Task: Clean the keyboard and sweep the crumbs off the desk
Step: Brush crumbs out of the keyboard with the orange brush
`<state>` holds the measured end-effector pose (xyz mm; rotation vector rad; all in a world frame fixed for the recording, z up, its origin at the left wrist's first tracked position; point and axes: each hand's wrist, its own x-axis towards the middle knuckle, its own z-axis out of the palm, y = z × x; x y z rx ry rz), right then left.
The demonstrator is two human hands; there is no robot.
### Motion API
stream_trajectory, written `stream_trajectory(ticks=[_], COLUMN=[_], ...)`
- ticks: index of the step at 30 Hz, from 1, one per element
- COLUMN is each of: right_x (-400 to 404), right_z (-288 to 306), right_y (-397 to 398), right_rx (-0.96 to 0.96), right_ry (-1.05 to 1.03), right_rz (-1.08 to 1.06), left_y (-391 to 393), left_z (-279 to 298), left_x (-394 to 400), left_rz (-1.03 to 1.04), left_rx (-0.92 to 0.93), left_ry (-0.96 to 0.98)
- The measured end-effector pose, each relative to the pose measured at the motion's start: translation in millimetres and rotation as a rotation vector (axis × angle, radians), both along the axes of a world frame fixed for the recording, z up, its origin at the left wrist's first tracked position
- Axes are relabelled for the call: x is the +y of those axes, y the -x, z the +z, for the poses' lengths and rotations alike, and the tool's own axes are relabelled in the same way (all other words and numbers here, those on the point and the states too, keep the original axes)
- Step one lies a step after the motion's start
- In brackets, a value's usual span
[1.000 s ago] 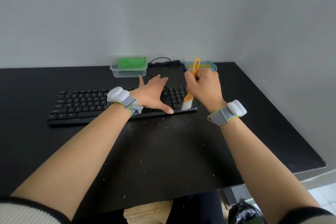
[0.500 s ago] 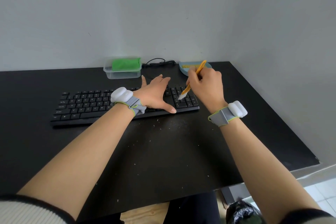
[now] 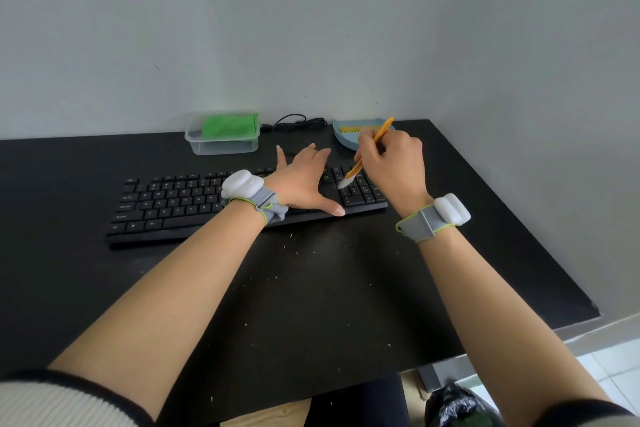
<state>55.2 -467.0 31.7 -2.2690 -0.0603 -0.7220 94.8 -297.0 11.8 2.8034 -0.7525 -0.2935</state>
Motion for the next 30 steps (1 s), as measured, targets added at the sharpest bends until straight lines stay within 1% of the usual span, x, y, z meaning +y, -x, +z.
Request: stream_trajectory(ticks=[8,14,19,23,30], right_x=[2.7,15.4,38.7,59.2,100.9], right_z=[4.4,9.5,9.6,7.1,5.9], right_y=[0.1,5.3,6.1,4.4,-2.9], right_rx=[0.03,0.055,0.061,0.05,0.096], right_ry=[-0.011,-0.029,-0.042,0.011,-0.08], right_rz=[-0.007,0.026,0.059,0.085,0.138], left_y=[5.3,9.8,15.9,20.7,36.1], left_z=[-2.8,-3.1,-1.8,-6.3,-10.8], left_x=[12.0,43.5,74.3,98.0,148.8], left_rz=[0.018,0.083,0.133,0.172,0.238], left_rx=[0.01,0.018,0.002,-0.031,-0.086], left_ry=[0.021,0.06,0.078,0.118,0.101])
